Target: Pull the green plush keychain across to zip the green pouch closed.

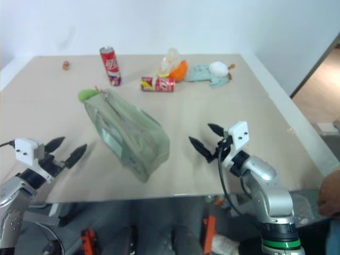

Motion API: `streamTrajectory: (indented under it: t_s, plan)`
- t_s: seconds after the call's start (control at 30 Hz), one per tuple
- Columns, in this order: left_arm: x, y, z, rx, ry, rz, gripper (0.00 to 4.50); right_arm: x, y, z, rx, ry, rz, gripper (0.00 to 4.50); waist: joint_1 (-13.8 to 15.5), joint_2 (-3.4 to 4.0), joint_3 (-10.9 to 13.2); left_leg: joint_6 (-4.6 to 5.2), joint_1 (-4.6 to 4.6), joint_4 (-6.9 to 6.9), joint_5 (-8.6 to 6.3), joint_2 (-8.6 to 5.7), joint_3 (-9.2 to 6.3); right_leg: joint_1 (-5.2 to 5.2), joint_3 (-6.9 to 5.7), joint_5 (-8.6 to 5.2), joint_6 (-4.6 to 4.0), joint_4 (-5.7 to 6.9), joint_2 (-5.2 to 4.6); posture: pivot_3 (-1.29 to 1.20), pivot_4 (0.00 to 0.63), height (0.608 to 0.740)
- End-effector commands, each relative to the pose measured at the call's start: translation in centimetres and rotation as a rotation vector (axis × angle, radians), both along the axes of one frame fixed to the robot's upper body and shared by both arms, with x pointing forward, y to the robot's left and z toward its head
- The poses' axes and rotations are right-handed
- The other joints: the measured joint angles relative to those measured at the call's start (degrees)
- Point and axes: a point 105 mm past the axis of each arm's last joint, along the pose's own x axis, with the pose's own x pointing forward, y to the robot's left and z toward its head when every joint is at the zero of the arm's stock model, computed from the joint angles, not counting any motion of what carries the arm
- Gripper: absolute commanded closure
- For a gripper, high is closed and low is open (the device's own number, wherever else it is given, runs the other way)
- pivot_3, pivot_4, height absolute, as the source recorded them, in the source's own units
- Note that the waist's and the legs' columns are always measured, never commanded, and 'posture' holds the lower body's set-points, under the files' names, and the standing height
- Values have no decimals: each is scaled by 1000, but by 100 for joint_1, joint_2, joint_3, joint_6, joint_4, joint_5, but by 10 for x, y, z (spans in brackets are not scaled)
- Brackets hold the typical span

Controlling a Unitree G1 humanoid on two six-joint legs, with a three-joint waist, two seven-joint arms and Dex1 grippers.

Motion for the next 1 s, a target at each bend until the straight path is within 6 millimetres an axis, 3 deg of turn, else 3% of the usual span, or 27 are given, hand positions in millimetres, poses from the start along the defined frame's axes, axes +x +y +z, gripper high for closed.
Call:
streamTrajectory:
  t_s: [0.03,0.13,0.4,0.53,0.63,0.73,0.87,0.93,1.0]
  plan:
    - [1,-3,12,3,-43,-34,21,-1,-4,13,3,-50,3,17,0,0,0,0,0,0,0,0,0,0,0,0,0,0,0,0,150,740]
    - [0,-7,24,-37,-91,-102,21,-1,-5,13,-2,-52,5,17,0,0,0,0,0,1,0,0,0,1,-2,1,-2,0,0,0,150,740]
    - [-1,-11,25,-44,-84,-143,21,1,-6,14,-11,-51,9,17,-1,0,0,0,0,0,0,1,1,0,0,0,-1,0,0,0,150,740]
    - [-9,-25,32,-46,-82,-244,21,2,-5,17,-18,-61,15,17,-1,0,0,0,0,0,0,1,1,0,-1,0,-1,0,0,0,150,740]
    - [-25,-42,38,-31,-60,-383,21,2,-4,27,-26,-84,35,17,-4,0,0,0,0,1,0,1,2,0,1,-1,-1,-1,-1,0,150,740]
    - [-54,-63,44,-4,14,-582,21,-6,2,61,-51,-119,148,17,-18,7,9,0,-2,-1,0,7,12,-9,8,-1,-4,-1,-1,0,150,740]
    - [-82,-89,49,13,92,-784,21,-25,31,94,-1,-86,370,17,-16,9,10,0,4,-1,0,13,16,-7,11,-3,-9,0,2,0,150,740]
    - [-84,-92,50,22,107,-815,21,-34,44,95,9,-53,445,17,-13,6,8,0,7,-2,0,19,5,-4,1,-6,-19,0,10,0,150,740]
    - [-82,-97,53,19,89,-821,21,-42,64,81,27,7,511,17,-7,5,7,1,8,-6,0,20,-1,-3,-5,-10,-26,0,12,0,150,740]
